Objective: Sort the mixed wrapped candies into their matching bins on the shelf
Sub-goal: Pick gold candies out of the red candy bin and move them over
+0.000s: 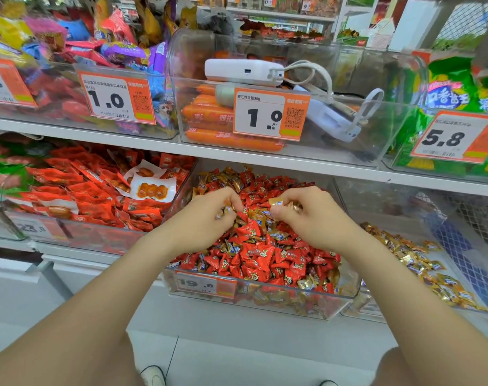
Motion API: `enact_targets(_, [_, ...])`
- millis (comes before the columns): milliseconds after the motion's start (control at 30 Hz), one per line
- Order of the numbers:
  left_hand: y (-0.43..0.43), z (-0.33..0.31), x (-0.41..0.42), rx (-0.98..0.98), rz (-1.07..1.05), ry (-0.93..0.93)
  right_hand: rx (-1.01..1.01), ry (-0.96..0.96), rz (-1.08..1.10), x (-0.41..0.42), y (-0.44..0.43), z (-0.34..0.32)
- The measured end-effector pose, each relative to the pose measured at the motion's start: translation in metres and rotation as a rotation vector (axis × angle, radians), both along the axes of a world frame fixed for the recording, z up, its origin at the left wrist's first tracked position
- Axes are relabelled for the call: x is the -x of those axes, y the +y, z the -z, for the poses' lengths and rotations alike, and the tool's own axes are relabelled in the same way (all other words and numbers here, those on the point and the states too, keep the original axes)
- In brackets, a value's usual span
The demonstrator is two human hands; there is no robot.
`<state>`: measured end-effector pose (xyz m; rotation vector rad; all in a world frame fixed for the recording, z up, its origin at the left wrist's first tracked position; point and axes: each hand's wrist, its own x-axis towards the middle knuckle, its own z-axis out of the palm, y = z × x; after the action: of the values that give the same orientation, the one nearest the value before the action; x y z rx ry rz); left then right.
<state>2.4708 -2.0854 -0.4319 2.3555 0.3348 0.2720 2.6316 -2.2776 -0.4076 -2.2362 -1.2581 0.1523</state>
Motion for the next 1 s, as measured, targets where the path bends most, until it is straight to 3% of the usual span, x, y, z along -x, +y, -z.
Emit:
enact_targets(133, [-0.015,-0.013,0.000,0.204,-0.121,-0.144,-0.230,0.616,0.054,0.010,-0.016,-0.018])
enact_targets(233, [-0.038,-0.016,-0.002,0.471,-0.115,-0.190,-0.215,0.794,0.099,0.008,-0.040,-0.031])
enact_targets(300, [-0.057,-0.017,-0.003,0.535,-0.077,-0.174,-0.219,0.860,0.156,-0.002,-0.062,-0.035])
enact_targets(367, [-0.077,-0.018,-0.005,0.551,-0.037,-0.162,-0.219,0.837,0.272,-0.018,-0.087,-0.032])
enact_targets(533, [-0.135,-0.025,-0.012,0.447,0.073,-0.059,-0.100,0.432,0.604,-0.070,-0.152,0.008])
enact_targets(767, [-0.224,-0.029,-0.072,0.095,0.268,-0.111,-0.038,0.356,0.523,-0.101,-0.220,0.039])
enact_targets(900, [-0.253,-0.003,-0.133,-0.020,0.188,-0.096,-0.170,0.344,0.607,-0.106,-0.238,0.040])
enact_targets(1000, [-0.259,0.020,-0.171,0.005,0.160,0.018,-0.170,0.366,0.598,-0.106,-0.243,0.040])
